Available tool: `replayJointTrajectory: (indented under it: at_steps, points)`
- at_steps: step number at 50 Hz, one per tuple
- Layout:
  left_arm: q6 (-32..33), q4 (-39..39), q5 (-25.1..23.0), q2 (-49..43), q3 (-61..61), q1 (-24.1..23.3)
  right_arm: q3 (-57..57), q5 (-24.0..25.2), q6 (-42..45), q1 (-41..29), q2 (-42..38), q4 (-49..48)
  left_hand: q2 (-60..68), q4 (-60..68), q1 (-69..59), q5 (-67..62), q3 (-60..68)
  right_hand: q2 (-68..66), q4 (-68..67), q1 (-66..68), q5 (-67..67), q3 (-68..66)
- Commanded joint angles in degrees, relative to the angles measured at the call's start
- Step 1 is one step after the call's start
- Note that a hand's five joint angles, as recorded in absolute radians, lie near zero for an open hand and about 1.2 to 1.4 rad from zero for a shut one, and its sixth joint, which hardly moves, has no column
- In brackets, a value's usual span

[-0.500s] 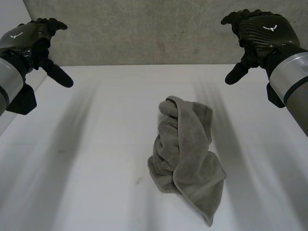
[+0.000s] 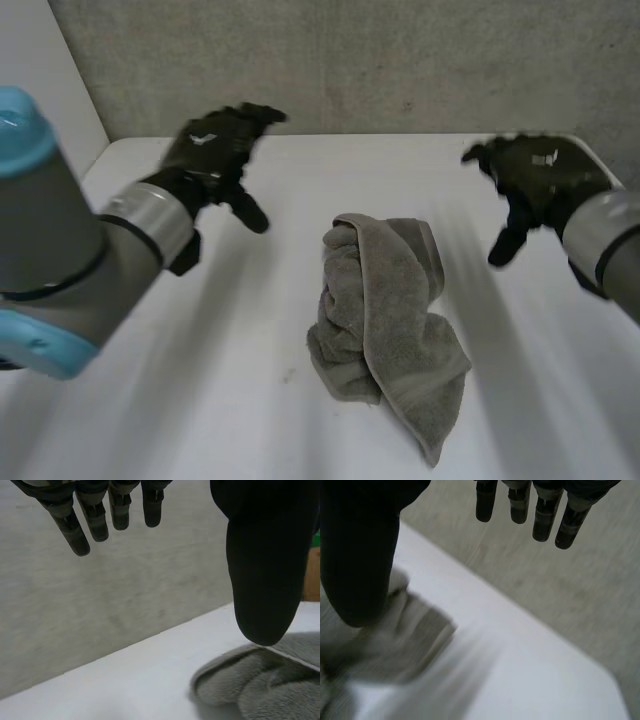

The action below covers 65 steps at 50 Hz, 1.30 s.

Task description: Fold the towel.

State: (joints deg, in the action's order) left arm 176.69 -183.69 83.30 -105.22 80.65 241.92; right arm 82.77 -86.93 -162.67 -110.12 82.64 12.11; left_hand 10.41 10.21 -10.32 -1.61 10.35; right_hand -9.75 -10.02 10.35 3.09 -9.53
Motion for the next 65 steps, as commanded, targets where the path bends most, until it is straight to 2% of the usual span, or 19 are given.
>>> replayJointTrajectory:
  at_steps: [1, 5, 10, 17, 20, 21, 22, 23, 24, 25, 28, 36, 38, 43, 51, 58, 60, 62, 65]
  points:
    - [10.42, -7.47, -11.85, -12.55, -5.68, -3.82, 14.15, 1.23, -3.78, 1.67, 0.59, 0.02, 2.84, 3.03, -2.92, -1.64, 2.9, -0.25, 0.02, -0.35, -3.09, -0.47]
    - [13.84, -8.26, -16.23, -20.52, -11.72, -5.23, 18.56, 2.73, -8.36, 1.67, 0.85, -0.95, 3.17, 3.36, -3.26, -1.97, 3.23, -0.25, 0.02, -0.35, -3.09, -0.47]
    - [14.82, -7.65, -17.12, -28.35, -18.31, -5.32, 24.53, 9.91, -20.81, 1.67, 0.5, -5.68, 4.01, 4.2, -4.1, -2.81, 4.07, -0.25, 0.02, -0.35, -3.09, -0.47]
    - [15.17, -6.77, -17.21, -33.47, -21.76, -5.41, 25.86, 11.7, -25.85, 0.62, -4.84, -9.72, 9.73, 9.93, -9.82, -8.53, 9.79, -0.25, 0.02, -0.35, -3.09, -0.47]
    - [15.35, -7.12, -17.12, -34.08, -21.94, -5.49, 25.42, 10.03, -25.77, -0.09, -7.66, -12.71, 29.08, 29.27, -29.16, -27.88, 29.14, -6.63, -6.37, 6.04, 3.29, -6.86]
    - [15.35, -7.21, -17.04, -34.08, -21.94, -5.84, 25.25, 8.46, -25.77, -0.26, -8.37, -14.12, 45.06, 45.26, -45.15, -43.86, 45.12, -23.21, -22.95, 22.62, 19.87, -23.43]
    - [15.35, -7.21, -17.03, -34.08, -21.94, -5.84, 25.24, 8.44, -25.77, -0.27, -8.38, -14.13, 45.22, 45.42, -45.31, -44.02, 45.28, -23.38, -23.11, 22.78, 20.03, -23.6]
    - [15.35, -7.29, -16.51, -33.99, -21.94, -6.11, 24.64, 6.35, -25.68, -0.44, -8.9, -15.87, 59.38, 59.57, -59.47, -58.18, 59.44, -50.86, -50.59, 50.26, 47.51, -51.08]
    - [15.35, -7.29, -16.25, -33.56, -21.94, -6.28, 24.63, 6.33, -25.68, -0.44, -8.9, -15.89, 69.49, 69.68, -69.58, -68.29, 69.55, -51.13, -50.86, 50.54, 47.79, -51.35]
    - [15.35, -7.29, -16.24, -33.55, -21.94, -6.28, 23.67, 4.24, -25.24, -0.62, -9.43, -17.63, 69.59, 69.79, -69.68, -68.39, 69.65, -70.06, -69.79, 69.46, 66.71, -70.28]
    - [15.26, -7.21, -14.4, -31.53, -21.94, -6.55, 20.08, 1.77, -22.27, -0.53, -9.52, -20.63, 69.59, 69.79, -69.68, -68.39, 69.65, -70.25, -69.98, 69.65, 66.91, -70.47]
    - [14.64, -6.06, 1.69, -20.46, -19.65, -5.84, 8.13, 1.23, -11.27, -0.79, -7.5, -23.26, 69.59, 69.79, -69.68, -68.39, 69.65, -70.25, -69.98, 69.65, 66.91, -70.47]
    - [14.56, -3.97, 8.07, -13.81, -14.76, -5.84, 6.26, 1.41, -10.91, -1.06, -7.06, -24.41, 69.59, 69.79, -69.68, -68.39, 69.65, -70.25, -69.98, 69.65, 66.91, -70.47]
    - [14.38, -0.45, 13.54, -4.4, -4.22, -6.81, 1.25, 3.17, -10.3, -3.61, -6.18, -24.77, 69.59, 69.79, -69.68, -68.39, 69.65, -70.25, -69.98, 69.65, 66.91, -70.47]
    - [11.22, 0.7, 13.55, 3.79, 12.23, -15.58, -3.67, 8.0, -3.79, -5.01, -8.99, -7.8, 69.59, 69.79, -69.68, -68.39, 69.65, -70.25, -69.98, 69.65, 66.91, -70.47]
    - [10.43, -0.26, 13.73, -0.77, 15.15, -18.06, -4.38, 7.56, 3.06, -4.66, -13.82, -0.07, 69.59, 69.79, -69.68, -68.39, 69.65, -70.25, -69.98, 69.65, 66.91, -70.47]
    - [10.51, -0.62, 13.73, -2.88, 14.62, -18.06, -3.85, 7.56, 3.06, -4.57, -14.79, 0.02, 63.23, 63.42, -63.31, -62.02, 63.29, -70.25, -69.98, 69.65, 66.91, -70.47]
    - [10.6, -1.23, 14.08, -5.86, 13.22, -17.28, -3.32, 7.65, 3.15, -4.57, -15.58, 0.02, 32.96, 33.15, -33.04, -31.75, 33.01, -70.25, -69.98, 69.65, 66.91, -70.47]
    - [10.78, -0.97, 14.43, -6.66, 12.69, -13.69, -2.27, 7.65, 3.06, -4.49, -15.94, -0.42, 15.01, 15.2, -15.1, -13.81, 15.07, -70.25, -69.98, 69.65, 66.91, -70.47]
